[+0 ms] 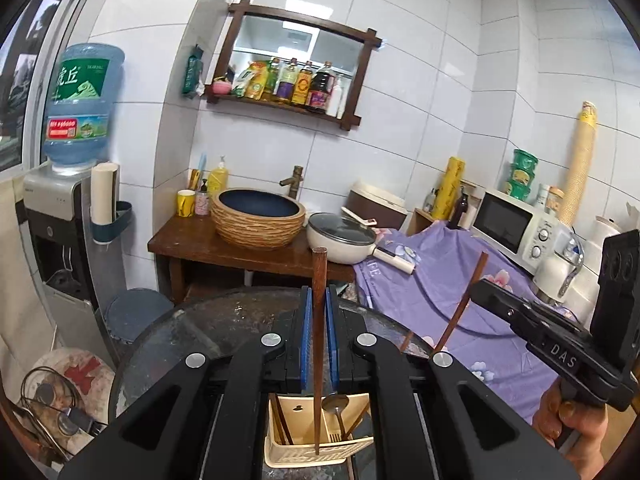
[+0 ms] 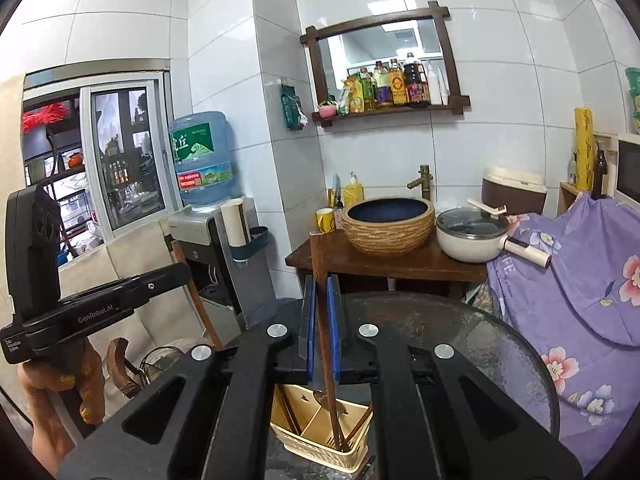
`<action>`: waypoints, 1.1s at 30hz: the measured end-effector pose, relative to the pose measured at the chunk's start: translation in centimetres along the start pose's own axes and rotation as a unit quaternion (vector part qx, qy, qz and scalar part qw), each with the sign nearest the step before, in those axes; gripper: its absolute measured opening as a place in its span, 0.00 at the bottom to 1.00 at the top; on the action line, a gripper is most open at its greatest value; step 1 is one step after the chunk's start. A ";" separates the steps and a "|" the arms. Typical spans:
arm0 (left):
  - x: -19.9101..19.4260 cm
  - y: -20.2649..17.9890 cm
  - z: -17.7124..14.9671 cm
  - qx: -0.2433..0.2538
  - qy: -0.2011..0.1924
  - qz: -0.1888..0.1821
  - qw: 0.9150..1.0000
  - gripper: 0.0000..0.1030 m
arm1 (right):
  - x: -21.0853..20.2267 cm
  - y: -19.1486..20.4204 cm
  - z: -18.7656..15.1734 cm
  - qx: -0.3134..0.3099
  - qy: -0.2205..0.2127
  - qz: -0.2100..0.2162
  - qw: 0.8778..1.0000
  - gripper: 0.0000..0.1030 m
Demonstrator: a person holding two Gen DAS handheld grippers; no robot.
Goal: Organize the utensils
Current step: 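Carry both chopsticks over the holder and open both tools to drop them in, then move both tools back down to the spoons and chopsticks on the table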
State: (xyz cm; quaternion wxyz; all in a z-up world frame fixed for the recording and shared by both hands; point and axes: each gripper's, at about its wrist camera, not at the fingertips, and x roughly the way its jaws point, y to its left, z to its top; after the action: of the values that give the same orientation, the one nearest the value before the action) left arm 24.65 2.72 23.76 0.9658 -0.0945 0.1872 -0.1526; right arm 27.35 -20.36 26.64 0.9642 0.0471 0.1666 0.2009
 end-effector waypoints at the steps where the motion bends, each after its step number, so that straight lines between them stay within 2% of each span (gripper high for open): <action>1: 0.3 0.2 -0.3 0.000 -0.001 0.005 1.000 0.07 | 0.4 -0.2 -0.3 0.002 0.001 -0.001 1.000 0.03; 5: 0.4 0.5 0.1 -0.009 -0.003 0.003 1.000 0.07 | 1.1 -0.1 -0.7 0.003 0.004 0.000 1.000 0.02; 9: -0.4 -0.1 1.5 0.000 -0.026 0.014 1.000 0.07 | 1.9 0.5 -1.1 -0.010 0.014 -0.007 1.000 0.02; 15: 0.4 0.0 1.7 0.000 -0.029 0.032 0.999 0.07 | 3.5 0.5 -3.8 -0.009 0.045 -0.005 0.999 0.02; 18: 1.3 0.2 0.5 0.005 -0.023 0.041 0.999 0.07 | 4.0 0.4 -5.0 -0.012 0.058 -0.003 0.998 0.02; 30: 7.2 0.6 -8.7 0.018 0.082 0.030 0.996 0.07 | 4.4 0.3 -10.3 -0.042 0.080 -0.028 0.996 0.02; 33: 7.7 1.0 -10.2 0.018 0.094 0.029 0.995 0.09 | 4.3 -0.1 -11.7 -0.037 0.083 -0.029 0.995 0.02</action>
State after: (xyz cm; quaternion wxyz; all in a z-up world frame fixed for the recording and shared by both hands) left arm 27.74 -0.22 11.62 0.9493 -0.0567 0.2774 -0.1365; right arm 27.13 -18.48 14.36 0.9534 -0.0106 0.2401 0.1825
